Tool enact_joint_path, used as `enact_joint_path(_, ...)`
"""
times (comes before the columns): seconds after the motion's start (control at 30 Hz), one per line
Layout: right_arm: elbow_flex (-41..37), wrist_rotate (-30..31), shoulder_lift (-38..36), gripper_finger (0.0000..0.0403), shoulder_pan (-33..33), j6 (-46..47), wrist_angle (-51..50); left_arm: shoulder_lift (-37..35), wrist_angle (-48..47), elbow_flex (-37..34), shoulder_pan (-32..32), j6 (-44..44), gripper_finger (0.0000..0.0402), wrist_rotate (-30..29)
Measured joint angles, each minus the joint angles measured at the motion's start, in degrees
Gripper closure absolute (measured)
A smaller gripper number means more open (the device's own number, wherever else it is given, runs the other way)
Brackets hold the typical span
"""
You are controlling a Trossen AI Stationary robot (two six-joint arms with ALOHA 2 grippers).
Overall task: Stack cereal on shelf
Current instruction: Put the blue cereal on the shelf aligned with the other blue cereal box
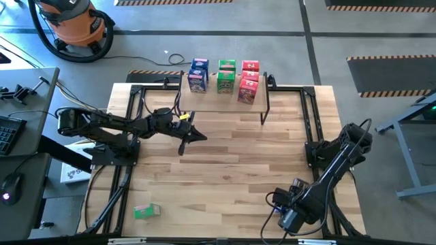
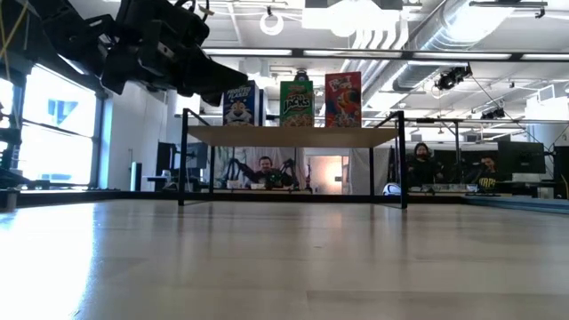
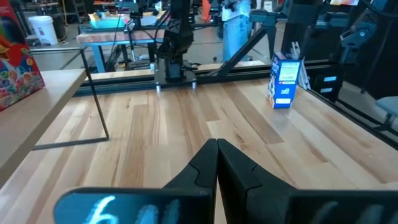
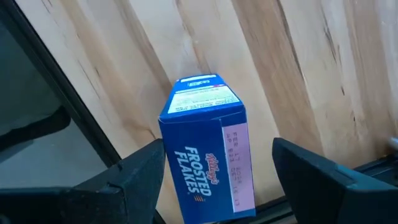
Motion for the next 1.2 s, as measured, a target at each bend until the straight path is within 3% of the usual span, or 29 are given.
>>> enact_joint_path(0.47, -0.1, -5.7, 4.5, 0.0132, 0.0, -4.2, 0.3, 0.0, 0.0, 0.0, 0.0, 0.0, 0.0402, 0.0)
enact_joint_path(0.7, -0.1, -5.8, 4.5, 0.0168, -0.7, -4.4, 0.6, -1.2, -1.8, -1.2, 0.2, 0.3, 0.0402, 1.6)
enact_joint_path(1.0, 4.7, -5.9, 4.4, 0.0236, -5.9, -12.9, -0.7, -11.6, -1.4, -7.7, 0.6, -1.5, 0.0402, 1.0)
enact_joint_path(1.2, 9.8, -5.7, 4.3, 0.0254, -12.2, -22.5, -4.5, -17.7, -1.4, -10.8, 0.7, -2.2, 0.0402, 0.9)
